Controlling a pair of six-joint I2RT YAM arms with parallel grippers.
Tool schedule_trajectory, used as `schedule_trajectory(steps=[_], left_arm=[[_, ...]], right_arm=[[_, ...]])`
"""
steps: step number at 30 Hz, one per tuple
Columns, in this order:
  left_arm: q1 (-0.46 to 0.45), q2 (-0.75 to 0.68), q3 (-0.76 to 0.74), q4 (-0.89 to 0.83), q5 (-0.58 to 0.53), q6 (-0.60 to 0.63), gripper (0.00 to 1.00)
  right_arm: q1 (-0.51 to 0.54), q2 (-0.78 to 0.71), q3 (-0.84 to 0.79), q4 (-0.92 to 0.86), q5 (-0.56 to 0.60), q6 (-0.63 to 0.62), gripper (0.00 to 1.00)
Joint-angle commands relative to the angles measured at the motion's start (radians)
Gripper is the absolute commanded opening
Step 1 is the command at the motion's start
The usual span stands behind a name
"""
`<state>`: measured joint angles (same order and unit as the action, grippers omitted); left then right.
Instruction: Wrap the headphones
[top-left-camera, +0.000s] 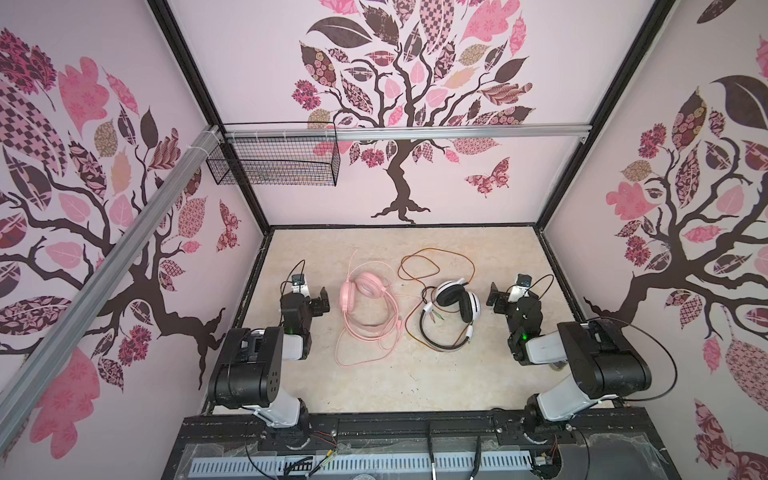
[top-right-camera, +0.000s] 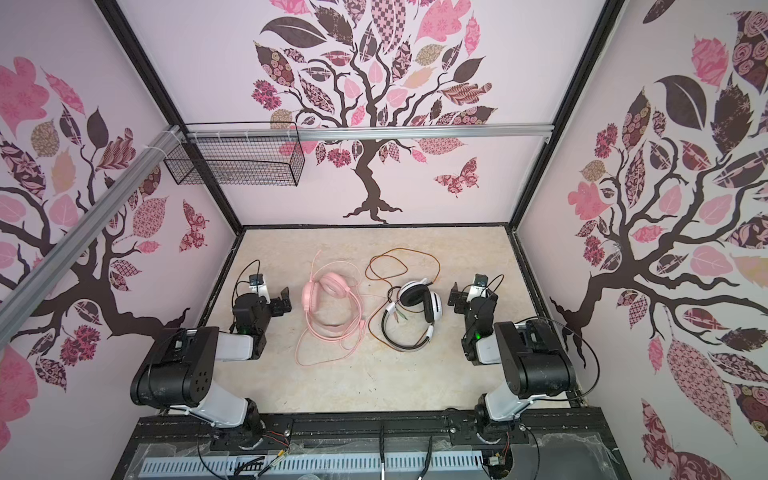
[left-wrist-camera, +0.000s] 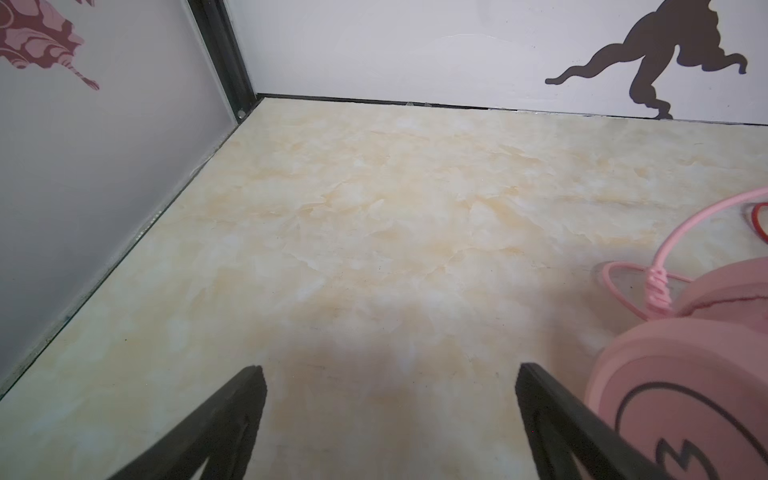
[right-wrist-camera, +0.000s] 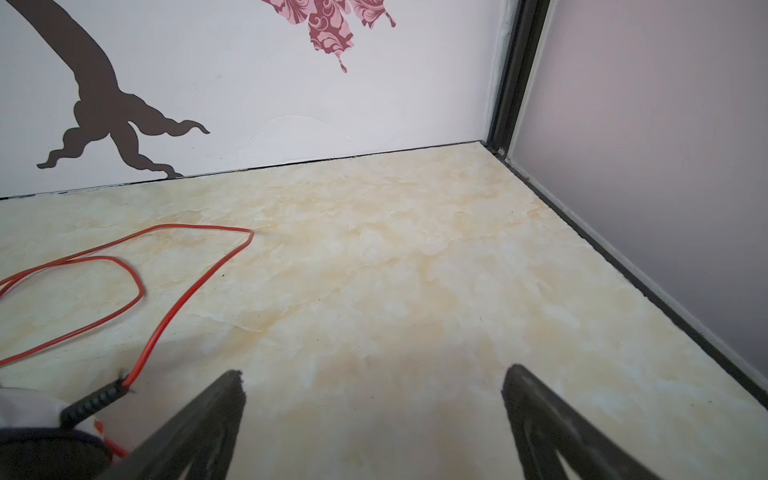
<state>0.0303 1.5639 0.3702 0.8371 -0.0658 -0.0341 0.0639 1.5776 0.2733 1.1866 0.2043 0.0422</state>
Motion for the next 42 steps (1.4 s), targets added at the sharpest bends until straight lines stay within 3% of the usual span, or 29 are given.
schedule_trajectory(steps=[1, 42], left_arm=[[0.002, -0.007, 0.025, 0.007, 0.005, -0.004, 0.97], [0.001, -0.006, 0.022, 0.011, 0.005, 0.0, 0.97]], right_arm=[[0.002, -0.003, 0.004, 0.009, -0.005, -0.002, 1.0], [0.01, -0.003, 0.001, 0.016, -0.01, -0.016, 1.0]])
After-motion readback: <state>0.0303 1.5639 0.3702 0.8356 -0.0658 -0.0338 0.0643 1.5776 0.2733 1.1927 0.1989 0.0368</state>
